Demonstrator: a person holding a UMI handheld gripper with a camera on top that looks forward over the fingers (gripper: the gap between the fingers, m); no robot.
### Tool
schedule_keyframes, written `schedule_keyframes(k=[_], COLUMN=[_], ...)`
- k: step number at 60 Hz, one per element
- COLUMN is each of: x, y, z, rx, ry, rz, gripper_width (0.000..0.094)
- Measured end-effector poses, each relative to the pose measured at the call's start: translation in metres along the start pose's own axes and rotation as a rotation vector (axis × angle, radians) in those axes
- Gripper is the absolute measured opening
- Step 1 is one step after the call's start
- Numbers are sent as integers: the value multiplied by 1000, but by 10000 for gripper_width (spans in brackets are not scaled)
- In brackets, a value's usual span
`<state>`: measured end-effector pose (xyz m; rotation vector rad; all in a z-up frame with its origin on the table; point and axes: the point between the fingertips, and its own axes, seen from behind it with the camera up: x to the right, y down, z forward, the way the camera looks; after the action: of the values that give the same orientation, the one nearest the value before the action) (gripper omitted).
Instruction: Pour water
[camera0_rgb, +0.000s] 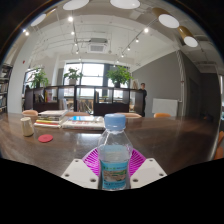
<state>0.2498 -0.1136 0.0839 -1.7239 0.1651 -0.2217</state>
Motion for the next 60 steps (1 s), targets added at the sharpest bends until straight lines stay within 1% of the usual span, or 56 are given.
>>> schedule_keyframes(k=[3, 17, 22, 29, 33, 39, 47, 60], x=[-2, -14, -37, -84, -126, -190, -277, -371], y=[2, -6, -23, -64, -85, -111, -137, -148], z=[2, 10, 24, 51, 70, 92, 120, 148], rx=[-1, -9, -5, 27, 47, 97, 206, 324], ry=[7, 30, 28, 15, 7, -17, -23, -2], rz=[-16, -93, -183, -414, -579, -822, -1138, -1564], gripper_width=[275, 272, 275, 271, 274, 271, 272, 275])
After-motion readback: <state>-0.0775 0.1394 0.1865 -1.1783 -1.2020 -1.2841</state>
